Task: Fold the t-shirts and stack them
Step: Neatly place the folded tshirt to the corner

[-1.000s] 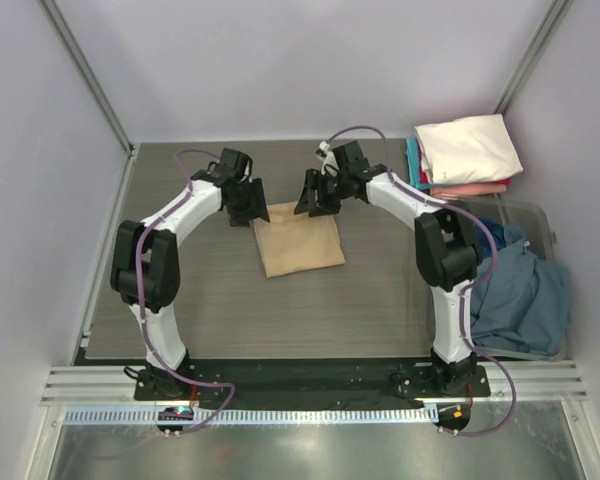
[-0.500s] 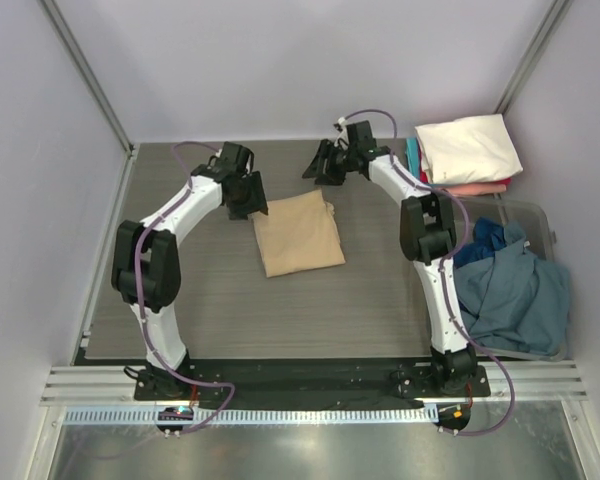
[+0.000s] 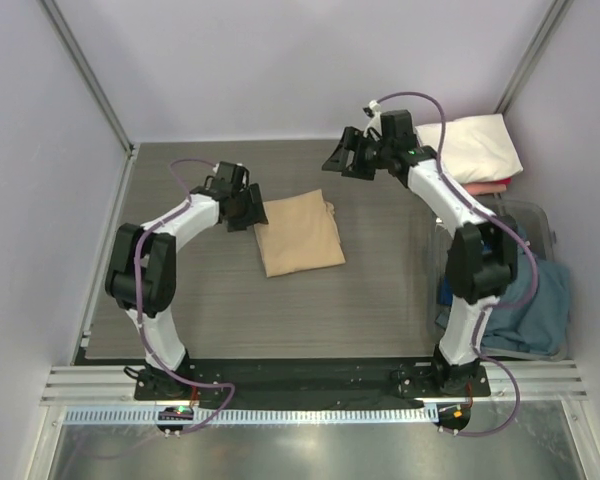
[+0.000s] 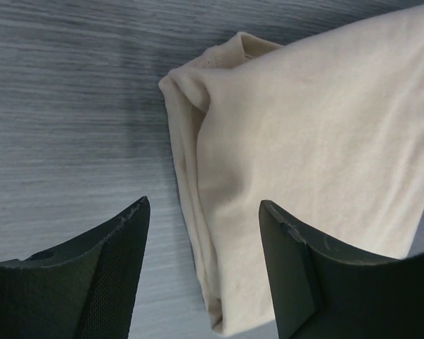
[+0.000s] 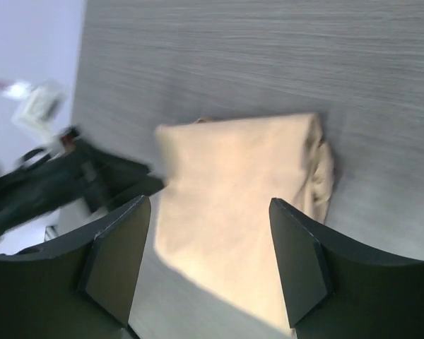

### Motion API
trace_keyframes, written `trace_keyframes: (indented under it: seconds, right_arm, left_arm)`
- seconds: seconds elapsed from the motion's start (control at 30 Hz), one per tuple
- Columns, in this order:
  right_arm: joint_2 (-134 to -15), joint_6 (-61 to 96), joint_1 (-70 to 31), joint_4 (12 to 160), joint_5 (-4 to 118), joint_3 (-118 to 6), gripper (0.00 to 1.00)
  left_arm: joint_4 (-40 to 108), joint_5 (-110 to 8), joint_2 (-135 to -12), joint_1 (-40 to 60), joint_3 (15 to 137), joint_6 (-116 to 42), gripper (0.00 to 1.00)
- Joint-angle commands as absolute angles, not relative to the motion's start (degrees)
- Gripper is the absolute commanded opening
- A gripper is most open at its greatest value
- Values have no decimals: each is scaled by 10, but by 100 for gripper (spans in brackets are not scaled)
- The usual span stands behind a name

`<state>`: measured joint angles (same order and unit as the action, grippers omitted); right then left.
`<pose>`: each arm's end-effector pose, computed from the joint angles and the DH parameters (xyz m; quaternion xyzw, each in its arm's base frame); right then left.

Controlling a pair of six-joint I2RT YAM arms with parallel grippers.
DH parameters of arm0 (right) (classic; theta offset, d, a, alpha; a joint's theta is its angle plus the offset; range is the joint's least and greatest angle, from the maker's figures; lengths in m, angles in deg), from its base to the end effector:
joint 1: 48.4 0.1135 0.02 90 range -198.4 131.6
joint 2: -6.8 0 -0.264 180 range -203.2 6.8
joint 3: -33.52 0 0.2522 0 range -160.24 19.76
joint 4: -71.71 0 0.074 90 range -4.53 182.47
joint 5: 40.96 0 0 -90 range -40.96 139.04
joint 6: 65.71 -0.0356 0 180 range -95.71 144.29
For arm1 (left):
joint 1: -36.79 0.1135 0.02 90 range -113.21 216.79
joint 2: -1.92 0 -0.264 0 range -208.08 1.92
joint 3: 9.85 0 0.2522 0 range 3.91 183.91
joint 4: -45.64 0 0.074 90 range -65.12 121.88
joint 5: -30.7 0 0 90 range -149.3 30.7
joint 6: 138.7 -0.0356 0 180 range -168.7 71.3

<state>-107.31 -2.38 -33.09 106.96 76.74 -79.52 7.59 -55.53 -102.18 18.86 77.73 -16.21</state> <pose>0.4441 0.1387 0.2873 -0.0218 0.8728 0.3564 0.3328 0.3700 -0.1222 0.2086 -0.1107 0.9457 -0.1579 0.2618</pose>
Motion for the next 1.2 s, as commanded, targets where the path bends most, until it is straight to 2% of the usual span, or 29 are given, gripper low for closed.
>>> trace_keyframes:
  seconds: [0.0, 0.1, 0.2, 0.3, 0.33, 0.47, 0.53, 0.63, 0.77, 0.97, 1.17]
  right_arm:
    - [-949, -10, -328, 1021, 765, -699, 75]
    - [-886, -6, -327, 1019, 767, -625, 75]
    - [-837, -9, -328, 1017, 779, -576, 75]
    - [-789, -27, -328, 994, 789, -519, 75]
    - [-778, -29, -327, 983, 797, -480, 75]
    - [-715, -41, -319, 919, 794, -356, 75]
    - [-690, -56, -313, 872, 795, -279, 75]
    - [-663, -89, -295, 785, 801, -182, 75]
    - [-649, -127, -257, 660, 791, -88, 75]
    - [-681, -136, -180, 513, 758, 8, 75]
    - [-676, -124, -178, 448, 770, 42, 77]
  left_arm:
    - [153, -542, -1047, 192, 768, -163, 64]
    - [174, -538, -1079, 194, 763, -146, 60]
    - [185, -533, -1112, 195, 769, -135, 49]
    - [186, -530, -1137, 197, 783, -129, 18]
    - [184, -533, -1145, 197, 794, -131, 1]
    - [93, -589, -1162, 223, 871, -168, 0]
    - [-4, -626, -1181, 237, 926, -216, 0]
    - [-112, -691, -1237, 266, 1043, -286, 0]
    - [-183, -762, -1296, 314, 1179, -359, 0]
    - [-220, -780, -1402, 406, 1349, -379, 0]
    - [-80, -814, -1450, 437, 1390, -426, 1]
